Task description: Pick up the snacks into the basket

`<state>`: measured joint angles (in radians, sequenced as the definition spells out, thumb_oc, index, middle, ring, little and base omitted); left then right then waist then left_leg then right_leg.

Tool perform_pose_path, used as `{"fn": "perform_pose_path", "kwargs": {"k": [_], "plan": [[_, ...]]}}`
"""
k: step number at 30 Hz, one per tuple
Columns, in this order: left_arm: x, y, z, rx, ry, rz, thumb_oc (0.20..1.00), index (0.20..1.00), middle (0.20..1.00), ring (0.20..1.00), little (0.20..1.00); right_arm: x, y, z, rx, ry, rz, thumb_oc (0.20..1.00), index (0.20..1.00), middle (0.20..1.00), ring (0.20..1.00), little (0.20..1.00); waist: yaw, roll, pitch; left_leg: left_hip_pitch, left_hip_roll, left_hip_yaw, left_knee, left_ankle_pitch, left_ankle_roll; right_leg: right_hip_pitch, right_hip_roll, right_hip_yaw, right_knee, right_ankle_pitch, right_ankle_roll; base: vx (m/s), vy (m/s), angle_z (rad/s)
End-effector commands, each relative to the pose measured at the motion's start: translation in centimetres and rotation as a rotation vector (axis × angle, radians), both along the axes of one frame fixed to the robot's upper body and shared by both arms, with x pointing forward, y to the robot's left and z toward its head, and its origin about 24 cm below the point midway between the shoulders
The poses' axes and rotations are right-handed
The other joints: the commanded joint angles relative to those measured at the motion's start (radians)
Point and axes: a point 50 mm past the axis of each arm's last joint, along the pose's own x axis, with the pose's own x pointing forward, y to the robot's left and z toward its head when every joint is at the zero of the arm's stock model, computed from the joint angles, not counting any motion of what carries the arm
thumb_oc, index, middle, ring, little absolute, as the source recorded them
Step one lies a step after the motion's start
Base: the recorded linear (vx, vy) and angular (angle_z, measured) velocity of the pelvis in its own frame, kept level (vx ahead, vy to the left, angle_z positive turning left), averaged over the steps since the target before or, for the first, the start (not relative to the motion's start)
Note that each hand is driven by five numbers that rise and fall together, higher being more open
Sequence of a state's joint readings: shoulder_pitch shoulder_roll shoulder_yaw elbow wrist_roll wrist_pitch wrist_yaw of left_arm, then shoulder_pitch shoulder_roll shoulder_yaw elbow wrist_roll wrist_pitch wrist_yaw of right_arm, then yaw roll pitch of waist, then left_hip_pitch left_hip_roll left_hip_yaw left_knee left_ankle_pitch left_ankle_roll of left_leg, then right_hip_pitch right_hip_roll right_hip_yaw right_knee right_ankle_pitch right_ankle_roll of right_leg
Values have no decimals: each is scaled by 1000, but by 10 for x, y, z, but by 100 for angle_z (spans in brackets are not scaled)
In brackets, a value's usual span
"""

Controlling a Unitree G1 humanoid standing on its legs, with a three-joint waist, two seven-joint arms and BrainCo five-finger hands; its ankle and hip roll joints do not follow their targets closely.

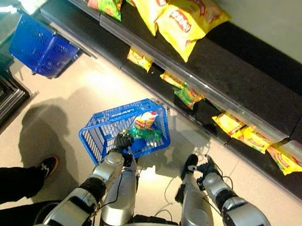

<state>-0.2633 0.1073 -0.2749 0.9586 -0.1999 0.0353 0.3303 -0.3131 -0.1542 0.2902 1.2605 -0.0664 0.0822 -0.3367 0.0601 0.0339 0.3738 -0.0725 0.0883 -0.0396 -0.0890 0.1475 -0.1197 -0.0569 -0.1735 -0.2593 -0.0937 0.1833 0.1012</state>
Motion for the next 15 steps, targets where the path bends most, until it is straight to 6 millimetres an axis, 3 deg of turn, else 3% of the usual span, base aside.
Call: {"fn": "perform_pose_path", "kwargs": {"k": [1, 3, 7, 11, 15], "plan": [[-17, 2, -17, 108, 117, -76, 200, 200, 200, 200, 200, 0, -15, 2, -20, -2, -25, 1000, 1000, 1000, 1000, 1000, -13, 16, -68, -10, -45, 21, 2, -77, 35, -20, -32, 20, 38, -69, 63, 99, -40, -10], [-37, 19, -29, 118, 198, -1, 200, 200, 200, 200, 200, -24, -24, -8, -20, 57, -65, 1000, 1000, 1000, 1000, 1000, -18, 5, -120, 6, -38, 20, 2, -82, 29, 5, -24, 17, 32, -78, 61, 120, -64, -13], [-66, 44, -42, 232, 326, -36, 200, 200, 200, 200, 200, -61, -39, -20, -33, 161, -122, 1000, 1000, 1000, 1000, 1000, -24, -8, -179, 23, -29, 24, 2, -85, 22, 26, -14, 16, 25, -82, 61, 68, -51, -5], [-100, 61, -54, 238, 462, -21, 200, 200, 200, 200, 200, -88, -49, -27, -17, 241, -190, 1000, 1000, 1000, 1000, 1000, -26, -18, -229, 35, -22, 32, 2, -86, 17, 40, -4, 21, 22, -87, 60, 36, -39, -5], [-118, 68, -58, 194, 521, 43, 200, 200, 200, 200, 200, -103, -51, -31, 12, 278, -242, 1000, 1000, 1000, 1000, 1000, -27, -24, -257, 44, -17, 34, 2, -87, 14, 50, 2, 22, 24, -94, 59, 41, -27, -11]]}}
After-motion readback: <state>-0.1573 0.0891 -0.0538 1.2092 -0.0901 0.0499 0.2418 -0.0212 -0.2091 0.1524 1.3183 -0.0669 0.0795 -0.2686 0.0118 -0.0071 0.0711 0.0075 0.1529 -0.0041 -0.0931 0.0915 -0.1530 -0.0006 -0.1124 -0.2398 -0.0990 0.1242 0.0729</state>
